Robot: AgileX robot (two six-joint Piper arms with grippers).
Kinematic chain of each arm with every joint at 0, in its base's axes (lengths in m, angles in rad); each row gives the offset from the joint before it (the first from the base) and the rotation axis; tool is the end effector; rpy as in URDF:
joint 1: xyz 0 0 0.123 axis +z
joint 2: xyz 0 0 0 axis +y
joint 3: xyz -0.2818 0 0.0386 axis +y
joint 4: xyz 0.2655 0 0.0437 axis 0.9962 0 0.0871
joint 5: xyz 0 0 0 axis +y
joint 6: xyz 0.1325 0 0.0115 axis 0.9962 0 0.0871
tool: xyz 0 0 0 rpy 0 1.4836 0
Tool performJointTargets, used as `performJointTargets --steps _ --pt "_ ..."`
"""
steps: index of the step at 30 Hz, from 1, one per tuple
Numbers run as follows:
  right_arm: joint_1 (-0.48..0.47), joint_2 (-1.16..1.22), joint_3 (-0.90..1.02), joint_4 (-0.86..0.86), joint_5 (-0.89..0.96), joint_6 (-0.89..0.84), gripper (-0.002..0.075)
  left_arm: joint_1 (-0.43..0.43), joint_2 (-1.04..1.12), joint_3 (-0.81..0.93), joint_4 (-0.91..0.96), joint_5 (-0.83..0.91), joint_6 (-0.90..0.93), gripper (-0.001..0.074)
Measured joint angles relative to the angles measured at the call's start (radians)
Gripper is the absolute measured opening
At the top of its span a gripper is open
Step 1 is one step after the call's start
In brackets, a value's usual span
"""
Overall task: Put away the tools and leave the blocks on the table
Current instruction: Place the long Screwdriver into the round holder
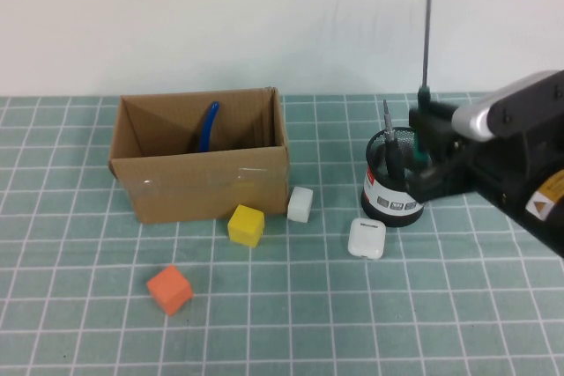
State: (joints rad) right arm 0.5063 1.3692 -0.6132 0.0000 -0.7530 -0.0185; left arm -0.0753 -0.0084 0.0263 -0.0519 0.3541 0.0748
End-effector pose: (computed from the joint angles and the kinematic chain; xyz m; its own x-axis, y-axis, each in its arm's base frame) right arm 0.2948 0.1635 0.2676 0.0825 0.0246 -0.9963 -0.4835 0.8751 -0.0184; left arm 0.1112 -0.0108 0.1608 -0.2772 0.0471 -0.9596 0.0997 0.9948 0.0200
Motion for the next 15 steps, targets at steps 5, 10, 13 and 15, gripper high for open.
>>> performJointTargets --steps 5,10,13,15 --pt "0.000 0.133 0.001 0.057 -0.188 -0.023 -0.0003 0.000 0.000 0.000 0.000 0.000 0.000 -0.0003" --pt "0.000 0.257 0.001 0.153 -0.284 -0.049 -0.0004 0.000 0.000 0.000 0.000 0.000 0.000 -0.0003" --pt "0.000 0.295 0.001 0.155 -0.295 -0.051 -0.0004 0.000 0.000 0.000 0.000 0.000 0.000 -0.0003" --pt "0.000 0.312 0.001 0.163 -0.300 -0.057 -0.0004 0.000 0.000 0.000 0.000 0.000 0.000 -0.0003"
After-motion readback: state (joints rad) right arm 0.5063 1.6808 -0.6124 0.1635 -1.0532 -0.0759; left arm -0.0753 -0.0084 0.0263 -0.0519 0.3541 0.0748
